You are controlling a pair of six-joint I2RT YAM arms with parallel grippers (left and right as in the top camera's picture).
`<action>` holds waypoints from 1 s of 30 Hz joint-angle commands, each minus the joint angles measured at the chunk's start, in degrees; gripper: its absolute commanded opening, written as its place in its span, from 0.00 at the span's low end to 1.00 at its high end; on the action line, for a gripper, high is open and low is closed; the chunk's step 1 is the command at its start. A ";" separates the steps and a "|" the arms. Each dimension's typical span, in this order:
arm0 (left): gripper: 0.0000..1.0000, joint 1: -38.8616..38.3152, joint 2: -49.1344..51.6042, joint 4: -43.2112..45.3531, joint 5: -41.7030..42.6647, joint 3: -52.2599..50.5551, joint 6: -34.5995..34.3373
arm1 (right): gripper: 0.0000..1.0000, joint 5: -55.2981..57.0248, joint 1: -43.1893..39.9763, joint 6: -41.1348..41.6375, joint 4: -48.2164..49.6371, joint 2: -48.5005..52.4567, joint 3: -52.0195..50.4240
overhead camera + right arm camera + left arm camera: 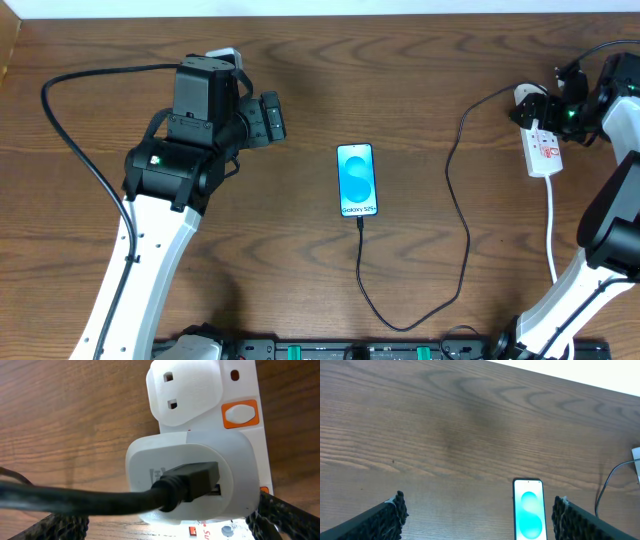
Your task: Plug charger to phone and switch on socket
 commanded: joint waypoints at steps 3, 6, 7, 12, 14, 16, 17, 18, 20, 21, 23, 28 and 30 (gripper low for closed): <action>0.93 -0.02 0.17 0.00 -0.52 0.79 0.33 | 0.97 -9.51 1.77 0.44 -1.90 1.36 -3.10; 0.93 -0.02 0.17 0.00 -0.52 0.79 0.33 | 0.97 -10.47 1.77 0.42 -1.25 1.36 -3.98; 0.93 -0.02 0.17 0.00 -0.52 0.79 0.33 | 0.98 -11.04 1.75 0.44 -0.59 1.36 -4.52; 0.93 -0.02 0.17 0.02 -0.52 0.79 0.31 | 0.96 -11.17 1.77 0.48 1.09 1.36 -5.99; 0.93 -0.02 0.17 0.02 -0.52 0.79 0.33 | 0.96 -10.25 1.75 1.46 1.11 1.36 -5.95; 0.93 -0.02 0.17 0.00 -0.52 0.79 0.33 | 0.95 -6.95 1.75 3.67 0.85 1.33 -5.40; 0.93 -0.02 0.17 0.02 -0.52 0.79 0.33 | 0.95 -4.70 1.75 4.66 0.42 1.27 -5.05; 0.93 -0.02 0.17 0.00 -0.52 0.79 0.33 | 0.95 -2.23 1.75 5.68 -0.15 1.11 -4.68; 0.93 -0.02 0.17 0.00 -0.52 0.79 0.33 | 0.91 4.26 1.77 8.72 -1.36 0.44 -4.26; 0.93 -0.02 0.17 0.00 -0.52 0.79 0.33 | 0.90 8.20 1.77 10.84 -1.88 -0.13 -4.24; 0.93 -0.02 0.17 0.00 -0.52 0.79 0.33 | 0.90 16.50 1.77 15.56 -3.13 -1.51 -4.24; 0.93 -0.02 0.17 0.02 -0.52 0.79 0.33 | 0.97 26.01 1.77 21.84 -5.79 -5.62 -4.24; 0.93 -0.02 0.17 0.00 -0.52 0.79 0.33 | 0.99 27.08 1.77 22.82 -6.51 -7.52 -4.24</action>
